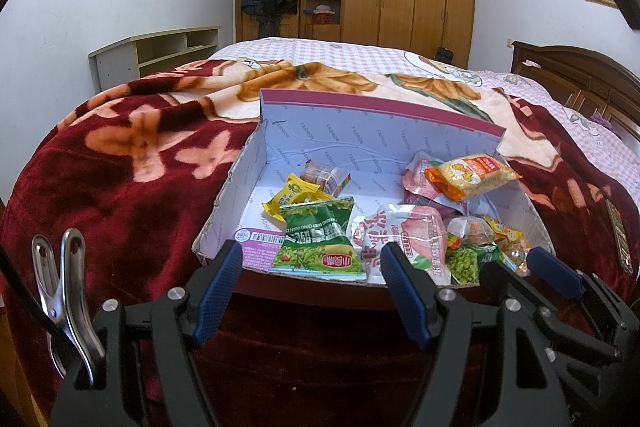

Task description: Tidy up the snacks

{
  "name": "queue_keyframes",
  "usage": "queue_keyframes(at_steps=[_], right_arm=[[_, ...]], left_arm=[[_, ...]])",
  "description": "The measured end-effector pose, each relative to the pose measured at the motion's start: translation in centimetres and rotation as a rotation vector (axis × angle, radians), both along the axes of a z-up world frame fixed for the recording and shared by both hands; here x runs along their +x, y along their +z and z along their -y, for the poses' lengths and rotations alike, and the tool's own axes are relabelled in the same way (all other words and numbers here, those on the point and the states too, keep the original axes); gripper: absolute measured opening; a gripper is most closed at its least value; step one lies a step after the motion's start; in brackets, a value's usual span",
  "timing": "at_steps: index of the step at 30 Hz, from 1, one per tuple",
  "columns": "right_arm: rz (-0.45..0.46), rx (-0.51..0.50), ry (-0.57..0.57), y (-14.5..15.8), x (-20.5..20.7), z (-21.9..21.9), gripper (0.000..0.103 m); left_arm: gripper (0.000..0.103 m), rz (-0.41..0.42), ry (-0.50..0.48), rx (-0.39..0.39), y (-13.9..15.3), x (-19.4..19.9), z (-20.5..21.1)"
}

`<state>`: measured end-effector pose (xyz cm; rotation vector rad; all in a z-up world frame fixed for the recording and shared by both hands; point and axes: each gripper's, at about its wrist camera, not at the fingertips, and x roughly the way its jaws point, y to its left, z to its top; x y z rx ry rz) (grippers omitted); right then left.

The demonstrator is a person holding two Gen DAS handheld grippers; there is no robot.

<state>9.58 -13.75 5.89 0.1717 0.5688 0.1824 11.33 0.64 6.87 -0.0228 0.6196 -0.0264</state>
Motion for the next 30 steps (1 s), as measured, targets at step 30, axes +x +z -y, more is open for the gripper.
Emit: queue_keyframes(at_steps=[30], right_arm=[[0.000, 0.002, 0.000, 0.00, 0.02, 0.06, 0.066]], left_arm=[[0.075, -0.012, 0.010, 0.002, -0.30, 0.09, 0.06]])
